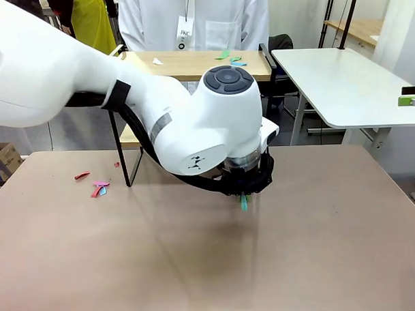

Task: Clean the shelf.
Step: Clean the specific section of the Shelf indicated by the human with the Duster.

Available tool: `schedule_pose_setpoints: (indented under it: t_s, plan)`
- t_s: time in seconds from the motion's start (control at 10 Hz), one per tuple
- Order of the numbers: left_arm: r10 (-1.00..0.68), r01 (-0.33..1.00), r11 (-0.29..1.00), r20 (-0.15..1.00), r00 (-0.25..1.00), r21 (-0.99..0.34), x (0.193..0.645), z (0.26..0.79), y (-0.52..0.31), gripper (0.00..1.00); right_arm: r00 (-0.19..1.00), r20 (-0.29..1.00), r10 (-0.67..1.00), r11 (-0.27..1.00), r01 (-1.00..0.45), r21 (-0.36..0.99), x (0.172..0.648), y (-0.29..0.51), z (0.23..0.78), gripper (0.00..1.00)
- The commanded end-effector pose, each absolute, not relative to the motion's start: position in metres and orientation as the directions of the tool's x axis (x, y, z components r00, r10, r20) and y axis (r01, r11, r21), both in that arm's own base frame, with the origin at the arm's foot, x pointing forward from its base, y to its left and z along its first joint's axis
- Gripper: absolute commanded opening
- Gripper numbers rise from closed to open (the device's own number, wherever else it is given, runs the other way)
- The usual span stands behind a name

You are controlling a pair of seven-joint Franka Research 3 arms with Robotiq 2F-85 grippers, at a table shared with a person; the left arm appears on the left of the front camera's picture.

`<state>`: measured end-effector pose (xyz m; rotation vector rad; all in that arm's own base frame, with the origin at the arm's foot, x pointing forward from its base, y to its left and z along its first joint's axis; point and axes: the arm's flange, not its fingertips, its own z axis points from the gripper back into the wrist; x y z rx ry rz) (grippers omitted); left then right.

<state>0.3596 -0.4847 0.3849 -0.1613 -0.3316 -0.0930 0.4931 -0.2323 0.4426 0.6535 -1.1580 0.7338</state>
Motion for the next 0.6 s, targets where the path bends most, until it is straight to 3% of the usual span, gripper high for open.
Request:
schedule_pose_setpoints:
  t_s: [0.0,0.5]
  plan:
    - [-0.058,0.109,0.984,0.327,0.943,-0.140,0.3629,0.3774,-0.4977,0.13,0.226,0.957,0.180,0.603,-0.794,0.074,0.4931,-0.2311,0.4449,1.00]
    - [-0.073,0.121,0.983,0.315,0.946,-0.136,0.3590,0.3732,-0.4925,0.13,0.226,0.957,0.180,0.603,-0.794,0.074,0.4931,-0.2311,0.4449,1.00]
